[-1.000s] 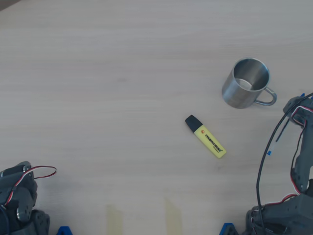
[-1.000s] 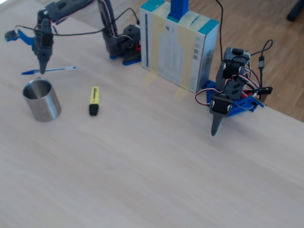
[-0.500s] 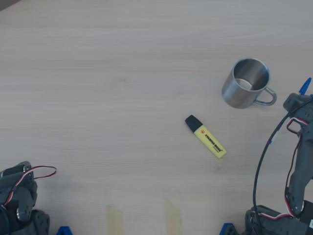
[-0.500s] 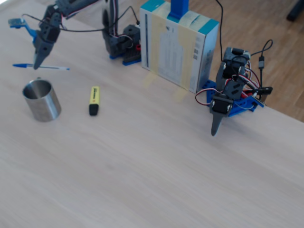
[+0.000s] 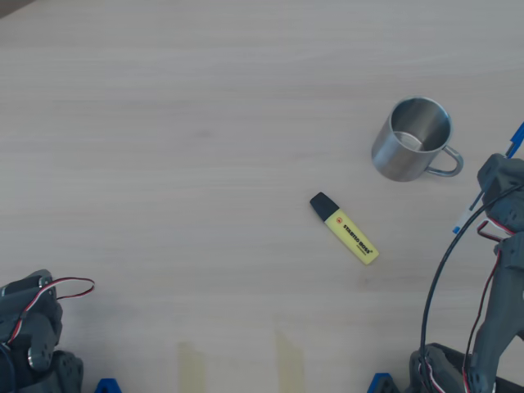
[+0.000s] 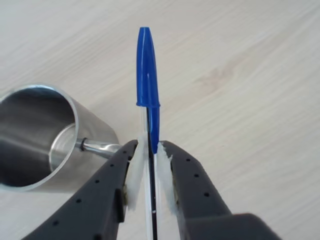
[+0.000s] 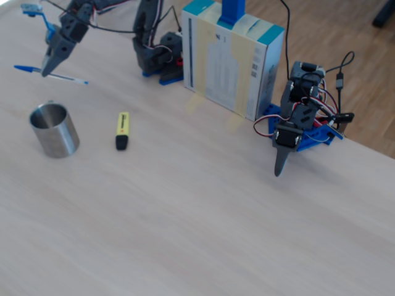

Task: Grab the blue pen and put it in the silver cup.

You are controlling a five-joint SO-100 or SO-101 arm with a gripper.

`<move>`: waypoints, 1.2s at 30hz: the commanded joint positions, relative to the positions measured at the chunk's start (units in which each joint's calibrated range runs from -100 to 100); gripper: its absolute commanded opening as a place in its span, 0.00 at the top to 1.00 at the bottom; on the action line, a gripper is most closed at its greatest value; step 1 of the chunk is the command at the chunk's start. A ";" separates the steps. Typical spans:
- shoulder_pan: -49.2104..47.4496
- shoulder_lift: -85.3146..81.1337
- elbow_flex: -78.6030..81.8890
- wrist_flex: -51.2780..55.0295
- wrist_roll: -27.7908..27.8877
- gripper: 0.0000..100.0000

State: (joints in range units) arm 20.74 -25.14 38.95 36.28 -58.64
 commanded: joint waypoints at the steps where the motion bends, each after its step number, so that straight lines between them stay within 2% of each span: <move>1: -0.58 -5.04 0.64 -0.71 -0.19 0.98; 5: -0.84 -8.36 2.00 -2.17 0.23 0.98; 20: -7.91 -17.67 12.34 -19.59 0.23 0.98; 36: -15.67 -22.25 27.85 -56.31 0.33 0.98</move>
State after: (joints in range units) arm 6.86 -45.56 65.55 -13.49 -58.74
